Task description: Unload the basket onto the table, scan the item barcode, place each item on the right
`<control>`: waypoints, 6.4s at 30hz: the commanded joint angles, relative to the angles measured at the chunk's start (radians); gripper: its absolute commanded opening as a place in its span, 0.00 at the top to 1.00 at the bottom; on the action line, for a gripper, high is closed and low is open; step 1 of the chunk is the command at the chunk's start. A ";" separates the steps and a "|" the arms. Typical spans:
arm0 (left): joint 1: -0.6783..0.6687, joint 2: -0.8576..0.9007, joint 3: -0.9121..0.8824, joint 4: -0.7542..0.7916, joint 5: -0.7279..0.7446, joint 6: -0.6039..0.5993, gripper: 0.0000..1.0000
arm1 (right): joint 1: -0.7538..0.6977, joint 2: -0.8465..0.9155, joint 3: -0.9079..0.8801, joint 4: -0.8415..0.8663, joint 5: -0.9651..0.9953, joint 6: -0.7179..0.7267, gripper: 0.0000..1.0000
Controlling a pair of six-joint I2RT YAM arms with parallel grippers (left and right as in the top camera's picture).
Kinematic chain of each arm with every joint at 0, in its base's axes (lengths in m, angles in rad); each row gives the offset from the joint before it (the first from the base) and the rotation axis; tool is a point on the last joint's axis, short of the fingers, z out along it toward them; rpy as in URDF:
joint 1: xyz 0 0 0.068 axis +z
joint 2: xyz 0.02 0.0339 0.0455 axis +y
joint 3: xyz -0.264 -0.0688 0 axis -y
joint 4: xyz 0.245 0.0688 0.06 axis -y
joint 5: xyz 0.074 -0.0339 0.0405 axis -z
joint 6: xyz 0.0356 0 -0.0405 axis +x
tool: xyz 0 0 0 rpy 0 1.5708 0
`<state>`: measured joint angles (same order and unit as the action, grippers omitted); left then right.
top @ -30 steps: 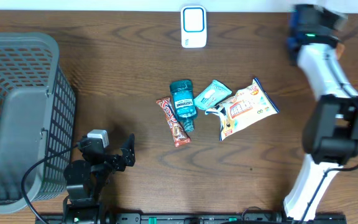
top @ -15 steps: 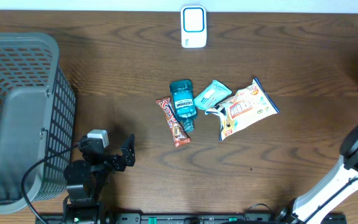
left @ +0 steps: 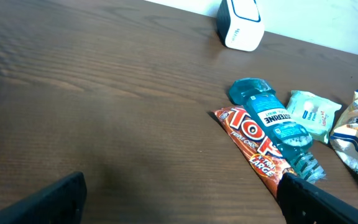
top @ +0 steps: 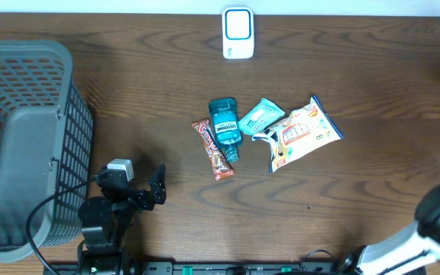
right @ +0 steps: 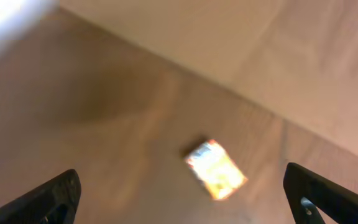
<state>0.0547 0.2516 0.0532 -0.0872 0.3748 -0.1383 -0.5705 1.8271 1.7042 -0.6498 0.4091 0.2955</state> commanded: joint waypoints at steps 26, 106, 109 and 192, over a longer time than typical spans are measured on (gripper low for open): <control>-0.004 0.001 -0.016 -0.031 0.002 -0.009 0.02 | 0.591 -0.487 0.008 -0.103 -1.000 0.074 0.01; -0.006 -0.248 -0.017 -0.029 0.002 -0.009 0.02 | 1.251 0.338 -0.069 -0.320 -0.319 0.317 0.60; -0.006 -0.248 -0.017 -0.029 0.002 -0.009 0.02 | 1.241 0.338 0.007 -0.433 -0.322 0.317 0.63; -0.006 -0.248 -0.017 -0.029 0.002 -0.009 0.02 | 1.178 0.338 0.258 -0.979 -0.570 -0.013 0.21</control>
<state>0.0540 0.0109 0.0532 -0.0868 0.3748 -0.1383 0.6170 2.1666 1.9564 -1.6375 -0.1505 0.2924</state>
